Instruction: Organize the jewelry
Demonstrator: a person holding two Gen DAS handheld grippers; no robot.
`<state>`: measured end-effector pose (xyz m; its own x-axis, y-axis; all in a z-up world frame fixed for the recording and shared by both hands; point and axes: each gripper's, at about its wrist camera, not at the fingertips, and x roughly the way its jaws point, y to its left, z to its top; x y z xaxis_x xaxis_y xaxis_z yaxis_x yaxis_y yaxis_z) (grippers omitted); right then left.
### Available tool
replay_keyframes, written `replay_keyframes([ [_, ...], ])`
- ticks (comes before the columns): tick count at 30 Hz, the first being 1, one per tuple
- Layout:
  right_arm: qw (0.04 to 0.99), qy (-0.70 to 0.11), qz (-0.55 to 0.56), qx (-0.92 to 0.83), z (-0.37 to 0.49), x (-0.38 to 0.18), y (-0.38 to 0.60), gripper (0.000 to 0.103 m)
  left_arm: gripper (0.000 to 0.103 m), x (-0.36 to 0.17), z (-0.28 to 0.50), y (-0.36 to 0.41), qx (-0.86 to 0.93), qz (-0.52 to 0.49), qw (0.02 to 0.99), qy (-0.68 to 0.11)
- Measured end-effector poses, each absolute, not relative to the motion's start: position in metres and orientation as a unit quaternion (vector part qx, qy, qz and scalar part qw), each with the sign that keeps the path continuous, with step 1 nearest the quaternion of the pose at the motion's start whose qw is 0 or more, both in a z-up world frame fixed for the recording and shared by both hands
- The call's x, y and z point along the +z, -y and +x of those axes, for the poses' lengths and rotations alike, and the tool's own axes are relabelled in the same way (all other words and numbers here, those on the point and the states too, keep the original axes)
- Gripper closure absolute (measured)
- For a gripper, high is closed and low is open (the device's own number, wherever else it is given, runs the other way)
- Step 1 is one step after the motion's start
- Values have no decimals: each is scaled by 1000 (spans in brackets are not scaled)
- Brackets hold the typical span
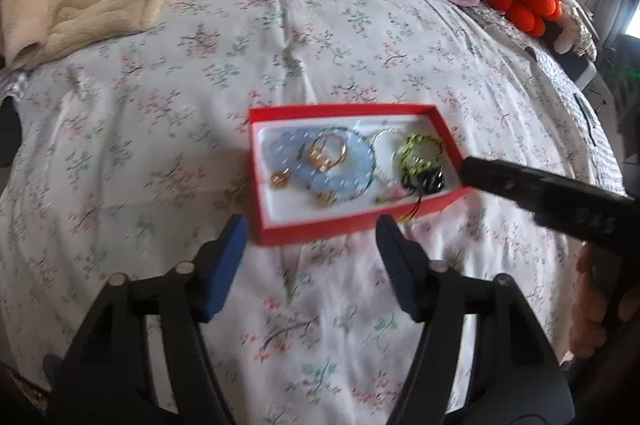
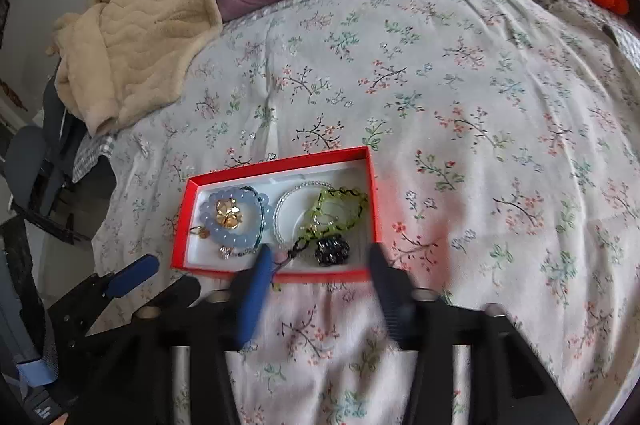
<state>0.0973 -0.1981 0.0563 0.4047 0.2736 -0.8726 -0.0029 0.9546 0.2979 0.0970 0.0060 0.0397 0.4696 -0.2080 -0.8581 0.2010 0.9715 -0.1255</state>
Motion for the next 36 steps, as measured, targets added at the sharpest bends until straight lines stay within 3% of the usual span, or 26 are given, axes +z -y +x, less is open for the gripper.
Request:
replay_keyframes([
  [4,829,-541,117,81,83,61,199,46,25,35,84,-10,-101,2,851,-515],
  [10,827,-550,95,63,64,59,198,31,19,26,67,-17,-83,-10,838,-539],
  [14,827,-553,80,53,54,58,195,20,1,26,58,-14,-77,-5,842,-534],
  [22,823,-566,45,25,48,45,196,0,1,22,53,-8,-59,3,842,-537],
  [36,817,-576,23,17,49,37,191,0,1,18,54,-7,-51,2,839,-542],
])
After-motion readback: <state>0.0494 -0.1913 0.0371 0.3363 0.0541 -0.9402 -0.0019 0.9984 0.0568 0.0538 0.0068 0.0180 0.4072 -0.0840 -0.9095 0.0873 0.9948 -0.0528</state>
